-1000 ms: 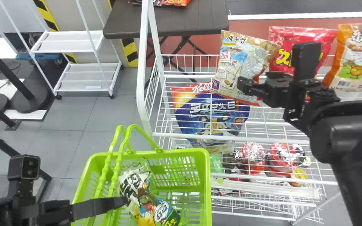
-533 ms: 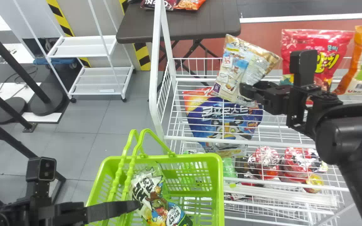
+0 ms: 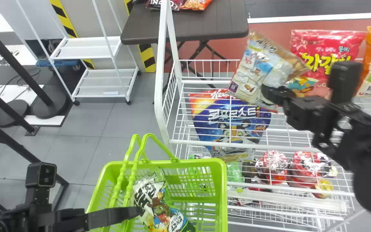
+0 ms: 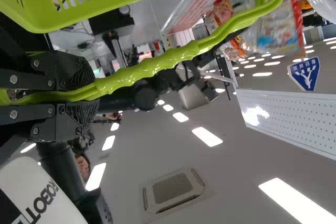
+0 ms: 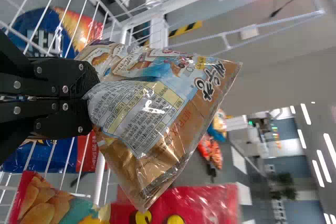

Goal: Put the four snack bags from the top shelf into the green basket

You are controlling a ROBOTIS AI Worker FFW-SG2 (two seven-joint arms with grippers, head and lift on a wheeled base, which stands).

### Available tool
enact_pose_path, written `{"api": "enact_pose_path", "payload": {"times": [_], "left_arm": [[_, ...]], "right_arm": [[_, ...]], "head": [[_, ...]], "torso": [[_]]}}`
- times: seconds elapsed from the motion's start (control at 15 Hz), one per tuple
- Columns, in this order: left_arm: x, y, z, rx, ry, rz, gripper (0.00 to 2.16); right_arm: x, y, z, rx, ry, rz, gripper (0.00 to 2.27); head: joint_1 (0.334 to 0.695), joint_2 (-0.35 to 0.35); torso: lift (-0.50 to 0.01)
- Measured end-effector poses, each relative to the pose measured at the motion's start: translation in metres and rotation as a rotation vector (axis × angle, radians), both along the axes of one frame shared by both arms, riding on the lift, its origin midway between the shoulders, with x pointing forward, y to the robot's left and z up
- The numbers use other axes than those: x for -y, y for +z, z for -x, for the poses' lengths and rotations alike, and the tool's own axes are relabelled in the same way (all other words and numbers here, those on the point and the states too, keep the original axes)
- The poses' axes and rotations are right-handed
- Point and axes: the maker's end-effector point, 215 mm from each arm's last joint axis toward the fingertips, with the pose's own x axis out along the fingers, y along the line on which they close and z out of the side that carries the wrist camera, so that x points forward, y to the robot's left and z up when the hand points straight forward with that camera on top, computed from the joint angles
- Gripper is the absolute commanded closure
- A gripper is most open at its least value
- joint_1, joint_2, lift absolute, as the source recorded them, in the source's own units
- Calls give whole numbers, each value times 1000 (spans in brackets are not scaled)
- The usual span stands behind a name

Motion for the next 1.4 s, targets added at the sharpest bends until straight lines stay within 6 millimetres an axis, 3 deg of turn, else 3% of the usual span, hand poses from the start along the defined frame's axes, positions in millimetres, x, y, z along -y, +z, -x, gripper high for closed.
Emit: {"api": "enact_pose_path", "payload": {"times": [0.2, 0.33, 0.53, 0.73, 1.0, 1.07, 1.13, 1.2, 1.27, 1.4], "left_arm": [[0, 0, 0, 2, 0, 0, 2148], [2, -1, 0, 2, -3, 2, 2148], [3, -1, 0, 2, -4, 3, 2148], [4, -1, 0, 1, -3, 3, 2148], [3, -1, 0, 0, -5, 0, 2148], [2, -1, 0, 0, -5, 0, 2148], [2, -1, 0, 1, -5, 0, 2148], [2, -1, -1, 1, -5, -1, 2148], [1, -1, -1, 0, -5, -1, 2148], [1, -2, -2, 0, -4, -1, 2148]], "right_arm": [[-11, 48, 67, 75, 39, -68, 2246], [-40, 53, 110, 15, 131, -147, 2246], [-101, 20, 159, -179, 281, -178, 2246], [-155, -11, 200, -331, 411, -160, 2246], [-193, -52, 249, -536, 540, -96, 2240], [-195, -64, 263, -597, 564, -68, 2125], [-194, -74, 276, -654, 579, -37, 1713], [-188, -84, 289, -722, 594, -4, 660], [-182, -90, 300, -778, 603, 18, -2], [-172, -94, 306, -822, 599, 34, 12]], "head": [[695, 170], [695, 236], [695, 343], [695, 350], [695, 350], [695, 350], [695, 350], [695, 350], [695, 350], [695, 350]], "torso": [[0], [0], [0], [0], [0], [0], [0], [0], [0], [0]]}}
